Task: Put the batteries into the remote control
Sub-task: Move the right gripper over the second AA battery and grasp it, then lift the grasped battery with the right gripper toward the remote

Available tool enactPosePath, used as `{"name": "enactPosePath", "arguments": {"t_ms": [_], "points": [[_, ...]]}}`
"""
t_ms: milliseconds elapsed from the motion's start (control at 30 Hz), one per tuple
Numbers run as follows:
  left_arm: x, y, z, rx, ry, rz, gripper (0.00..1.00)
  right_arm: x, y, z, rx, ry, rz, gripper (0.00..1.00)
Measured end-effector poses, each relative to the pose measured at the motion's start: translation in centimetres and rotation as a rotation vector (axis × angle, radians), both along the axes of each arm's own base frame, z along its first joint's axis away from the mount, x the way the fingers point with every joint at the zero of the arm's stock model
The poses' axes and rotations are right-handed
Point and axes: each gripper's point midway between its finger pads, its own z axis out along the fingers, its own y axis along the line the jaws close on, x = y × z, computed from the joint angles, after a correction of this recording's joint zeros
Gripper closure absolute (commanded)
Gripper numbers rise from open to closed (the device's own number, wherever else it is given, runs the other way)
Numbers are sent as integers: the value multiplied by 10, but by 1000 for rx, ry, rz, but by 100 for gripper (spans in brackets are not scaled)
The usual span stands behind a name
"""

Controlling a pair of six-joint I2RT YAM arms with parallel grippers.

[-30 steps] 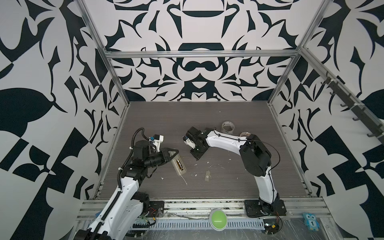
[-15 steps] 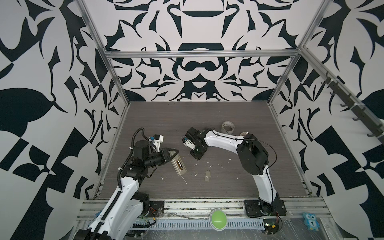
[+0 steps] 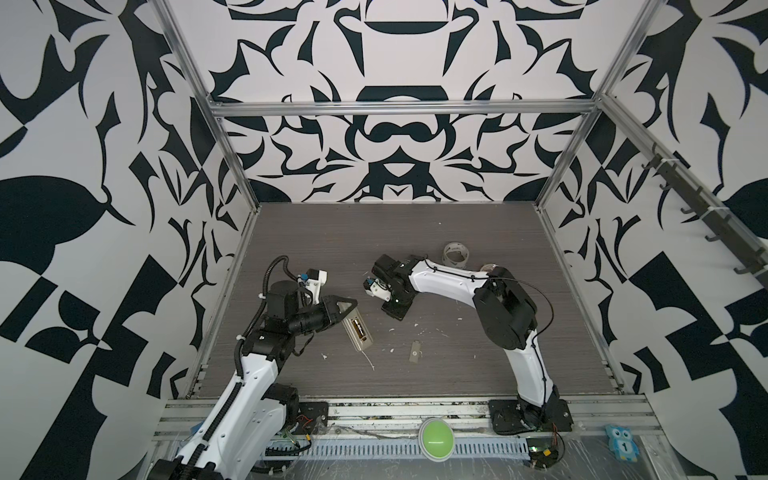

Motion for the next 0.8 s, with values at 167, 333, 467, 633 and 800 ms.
{"name": "enactPosePath", "arguments": {"t_ms": [167, 333, 467, 633, 800], "points": [[0, 0, 2, -1, -7, 1, 100, -1, -2, 0, -5, -6, 50, 100], [0, 0, 2, 0, -7, 2, 100, -9, -10, 6, -3, -13, 95, 100], [0, 1, 1, 1, -7, 5, 100, -15, -11, 23, 38, -36, 138, 97], [1, 1, 1, 1, -7, 6, 100, -21, -10, 39, 83, -50, 193, 97], [1, 2, 1, 1, -7, 9, 100, -28, -12, 30, 78, -37, 237, 97]]}}
